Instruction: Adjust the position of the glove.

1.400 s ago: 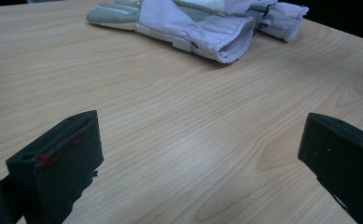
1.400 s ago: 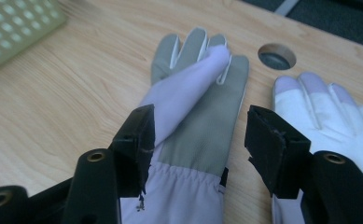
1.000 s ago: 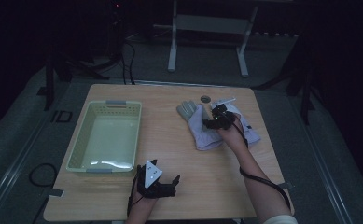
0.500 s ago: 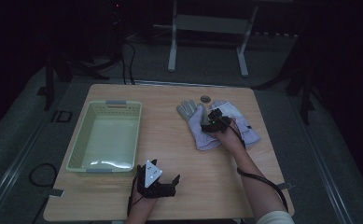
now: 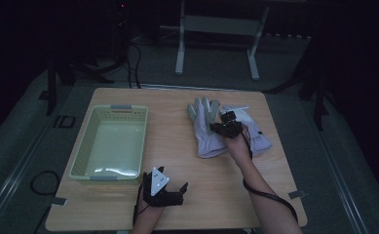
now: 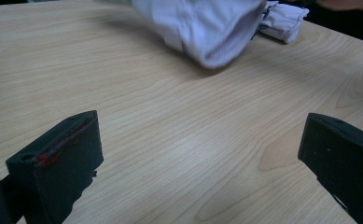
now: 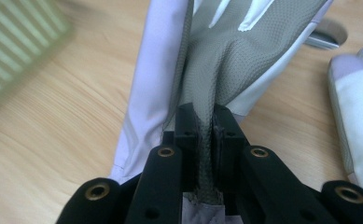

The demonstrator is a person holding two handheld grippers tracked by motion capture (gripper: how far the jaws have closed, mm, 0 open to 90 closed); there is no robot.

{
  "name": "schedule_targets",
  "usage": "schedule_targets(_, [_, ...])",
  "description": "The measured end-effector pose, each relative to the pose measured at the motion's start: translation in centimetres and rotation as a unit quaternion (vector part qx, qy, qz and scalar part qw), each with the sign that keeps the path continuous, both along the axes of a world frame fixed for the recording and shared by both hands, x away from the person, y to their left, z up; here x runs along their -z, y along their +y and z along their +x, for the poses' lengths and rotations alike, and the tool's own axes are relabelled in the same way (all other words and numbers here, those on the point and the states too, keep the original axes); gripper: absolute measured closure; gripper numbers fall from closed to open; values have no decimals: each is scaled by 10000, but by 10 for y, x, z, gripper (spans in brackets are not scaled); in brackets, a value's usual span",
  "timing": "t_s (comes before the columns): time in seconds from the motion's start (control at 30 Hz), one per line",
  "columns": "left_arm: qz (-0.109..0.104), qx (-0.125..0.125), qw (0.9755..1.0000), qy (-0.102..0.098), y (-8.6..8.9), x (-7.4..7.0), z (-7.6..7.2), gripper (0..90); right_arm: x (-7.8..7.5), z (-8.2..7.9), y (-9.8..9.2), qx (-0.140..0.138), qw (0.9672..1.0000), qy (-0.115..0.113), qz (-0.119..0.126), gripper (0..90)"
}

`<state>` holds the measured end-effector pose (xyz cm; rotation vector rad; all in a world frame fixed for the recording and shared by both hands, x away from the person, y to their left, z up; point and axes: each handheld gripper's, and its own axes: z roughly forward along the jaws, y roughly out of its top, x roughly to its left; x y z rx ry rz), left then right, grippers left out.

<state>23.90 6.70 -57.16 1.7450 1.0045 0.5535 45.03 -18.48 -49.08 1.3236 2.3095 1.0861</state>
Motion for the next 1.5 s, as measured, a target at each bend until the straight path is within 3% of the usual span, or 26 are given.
schedule_targets(0.1, [15,7,10000,-10,0,0,0,0,-17,-14,-1,99,9991,-117,383,829])
schedule_targets(0.23, [-5,-4,10000,-5,0,0,0,0,-30,-36,1,219,9974,-217,650,828])
schedule_targets(0.43, [31,-2,10000,-9,-1,0,0,0,-33,-64,5,240,9955,-427,806,826])
schedule_targets(0.53, [26,2,10000,-15,-1,0,-1,0,-28,-72,6,290,9946,-397,915,826])
schedule_targets(0.6, [23,6,10000,-21,-1,0,-1,0,-16,-81,10,381,9935,-343,1012,826])
schedule_targets(0.8, [53,28,10000,-27,-1,0,-1,0,6,-86,25,424,9929,-142,1105,826])
schedule_targets(1.0, [47,46,10000,-31,-1,0,-1,0,24,-89,40,405,9940,-14,1017,824])
schedule_targets(1.13, [55,44,10000,-30,-1,0,-1,0,36,-89,46,373,9963,28,775,820])
schedule_targets(1.33, [57,46,10000,-25,-1,0,-1,0,56,-85,44,511,9971,166,544,804])
schedule_targets(1.5, [53,48,10000,-26,-1,0,-1,0,64,-85,40,614,9963,218,557,730])
